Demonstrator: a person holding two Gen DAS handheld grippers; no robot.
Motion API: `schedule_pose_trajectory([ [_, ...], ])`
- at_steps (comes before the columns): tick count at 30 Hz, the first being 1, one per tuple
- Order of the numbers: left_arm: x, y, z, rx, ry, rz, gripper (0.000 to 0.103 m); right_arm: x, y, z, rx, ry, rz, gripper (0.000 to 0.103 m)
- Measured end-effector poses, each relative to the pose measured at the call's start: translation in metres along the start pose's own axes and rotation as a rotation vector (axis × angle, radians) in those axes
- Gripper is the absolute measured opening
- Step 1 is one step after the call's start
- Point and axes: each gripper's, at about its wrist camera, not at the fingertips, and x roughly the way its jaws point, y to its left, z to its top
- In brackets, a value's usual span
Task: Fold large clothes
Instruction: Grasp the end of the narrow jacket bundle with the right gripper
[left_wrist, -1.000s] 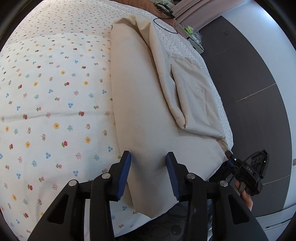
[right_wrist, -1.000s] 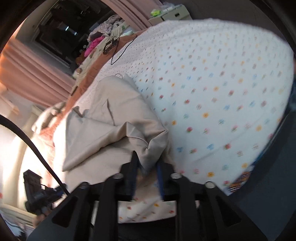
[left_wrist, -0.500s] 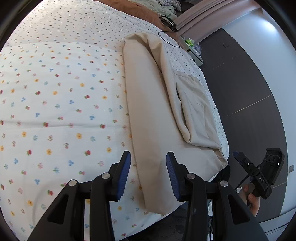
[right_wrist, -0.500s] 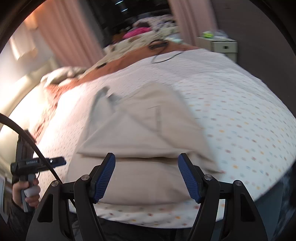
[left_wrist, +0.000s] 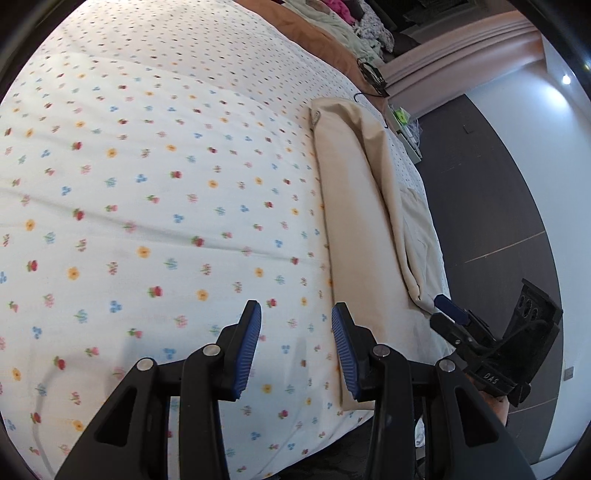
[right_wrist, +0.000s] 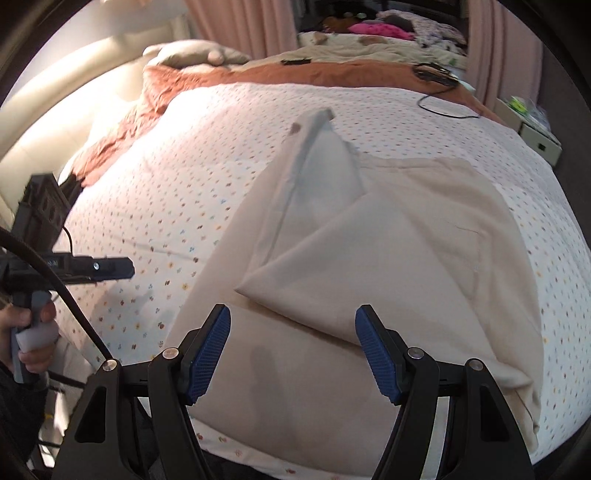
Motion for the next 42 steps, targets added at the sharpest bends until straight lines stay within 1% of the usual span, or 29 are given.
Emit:
schedule_pose_trajectory([
  [3,-0.005,0.008,0.002,-0.015,-0.011,0.001,0.041,0.025,0.007,0.012,-0.046,0.034,-0.029,0.069],
  [4,-0.007,0.010,0.002,-0.019,-0.013,0.001,0.041,0.028,0.008,0.014,-0.056,0.036,-0.053,0.060],
  [5,-0.008,0.012,0.003,-0.022,-0.015,0.002,0.041,0.034,0.007,0.018,-0.062,0.032,-0.090,0.047],
  [6,-0.008,0.014,0.004,-0.024,-0.016,0.002,0.041,0.034,0.006,0.021,-0.058,0.025,-0.083,0.024],
  [7,-0.008,0.016,0.004,-0.025,-0.016,0.002,0.041,0.033,0.003,0.024,-0.046,0.017,-0.070,0.009],
  [8,-0.009,0.016,0.005,-0.026,-0.016,0.003,0.041,0.030,0.001,0.029,-0.043,0.008,-0.091,0.004],
  [9,-0.009,0.016,0.006,-0.026,-0.017,0.003,0.041,0.026,-0.002,0.034,-0.045,-0.004,-0.105,0.001],
  [11,-0.008,0.015,0.008,-0.026,-0.018,0.001,0.041,0.014,-0.008,0.044,-0.034,-0.039,-0.103,0.000],
  [16,-0.003,0.005,0.016,-0.020,-0.022,-0.004,0.041,-0.016,-0.023,0.066,-0.030,-0.104,-0.137,0.000],
  [20,0.003,-0.004,0.023,-0.008,-0.019,0.001,0.041,-0.034,-0.042,0.072,-0.014,-0.147,-0.173,0.000],
  [22,0.005,-0.008,0.025,-0.001,-0.017,0.007,0.041,-0.040,-0.052,0.069,-0.001,-0.164,-0.184,0.000],
  [27,0.012,-0.013,0.032,0.003,-0.012,0.029,0.041,-0.034,-0.083,0.080,0.040,-0.191,-0.217,0.000],
  [33,0.021,-0.018,0.037,0.007,-0.004,0.054,0.041,-0.012,-0.117,0.091,0.107,-0.217,-0.241,0.000],
  [35,0.024,-0.020,0.041,0.017,-0.012,0.057,0.041,0.000,-0.127,0.094,0.139,-0.196,-0.259,0.000],
  [38,0.029,-0.025,0.049,0.035,-0.009,0.068,0.041,0.014,-0.141,0.098,0.194,-0.156,-0.283,0.005],
  [39,0.032,-0.027,0.052,0.040,-0.007,0.069,0.041,0.015,-0.144,0.099,0.205,-0.159,-0.295,0.011],
  [40,0.034,-0.029,0.055,0.045,-0.005,0.071,0.041,0.016,-0.147,0.099,0.222,-0.164,-0.298,0.035],
  [41,0.037,-0.033,0.059,0.051,-0.003,0.073,0.041,0.017,-0.151,0.098,0.248,-0.164,-0.281,0.056],
  [42,0.041,-0.036,0.063,0.057,0.000,0.073,0.041,0.017,-0.154,0.097,0.267,-0.168,-0.251,0.094],
])
